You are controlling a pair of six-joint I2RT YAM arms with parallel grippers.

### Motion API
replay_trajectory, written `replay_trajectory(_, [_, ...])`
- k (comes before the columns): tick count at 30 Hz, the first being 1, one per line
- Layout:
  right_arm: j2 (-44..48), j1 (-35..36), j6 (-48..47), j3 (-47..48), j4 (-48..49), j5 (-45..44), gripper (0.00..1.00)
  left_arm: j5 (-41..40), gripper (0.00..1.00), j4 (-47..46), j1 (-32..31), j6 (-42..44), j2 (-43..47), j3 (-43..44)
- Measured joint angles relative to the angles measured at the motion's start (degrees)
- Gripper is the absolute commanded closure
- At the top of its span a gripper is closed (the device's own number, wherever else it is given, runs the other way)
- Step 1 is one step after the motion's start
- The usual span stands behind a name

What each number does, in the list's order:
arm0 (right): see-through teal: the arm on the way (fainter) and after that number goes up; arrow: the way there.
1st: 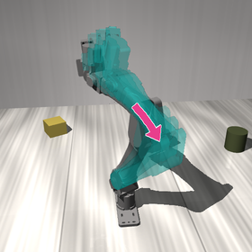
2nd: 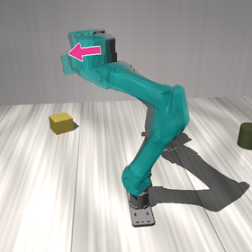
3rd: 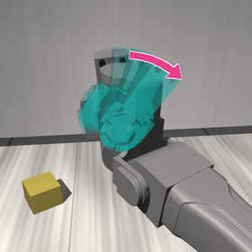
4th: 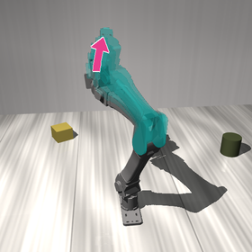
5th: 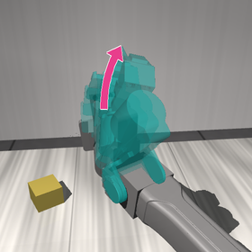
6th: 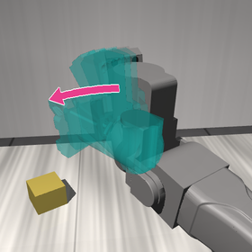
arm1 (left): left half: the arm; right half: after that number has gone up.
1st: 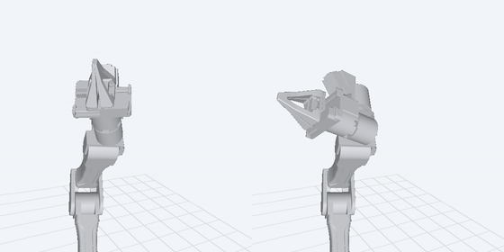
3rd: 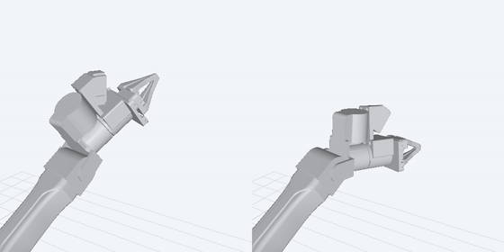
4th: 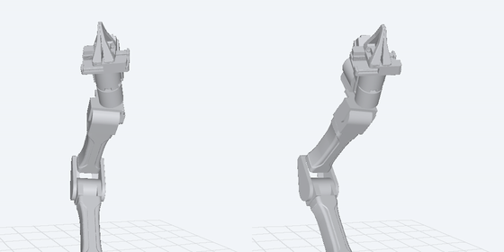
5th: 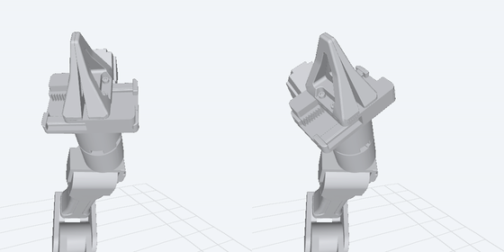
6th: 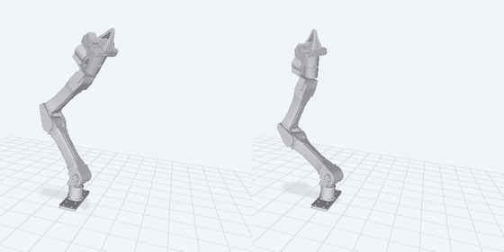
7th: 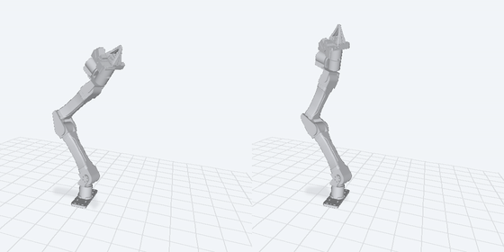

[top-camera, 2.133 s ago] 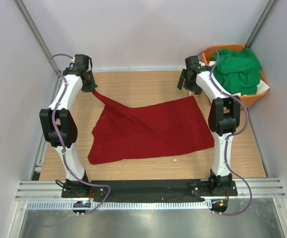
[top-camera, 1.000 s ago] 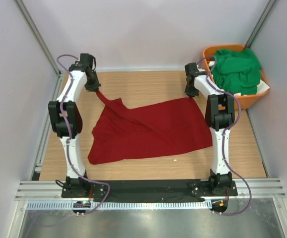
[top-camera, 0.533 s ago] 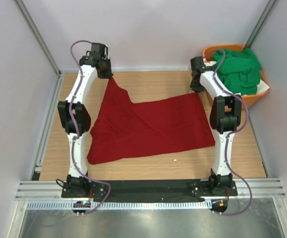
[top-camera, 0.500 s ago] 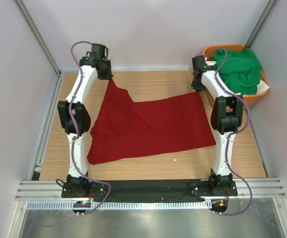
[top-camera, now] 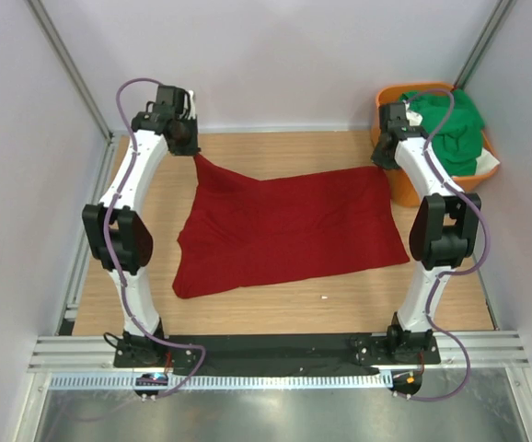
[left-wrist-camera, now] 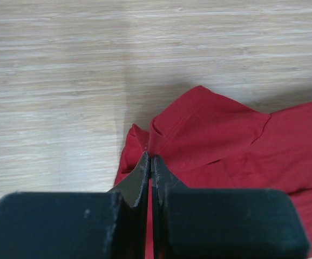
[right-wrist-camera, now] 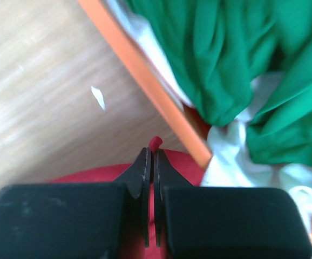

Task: Fold and stack the t-shirts
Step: Fold the tshirt

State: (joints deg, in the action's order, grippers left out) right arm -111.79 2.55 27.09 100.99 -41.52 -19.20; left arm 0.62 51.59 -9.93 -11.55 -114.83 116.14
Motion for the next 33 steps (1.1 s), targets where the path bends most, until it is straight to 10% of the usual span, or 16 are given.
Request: replay_trajectory(33, [21.44, -4.66, 0.02, -34.88, 3.17, 2.56, 0.99, -12.66, 1.00, 7.52, -9.53, -5.57, 32.70, -38.36])
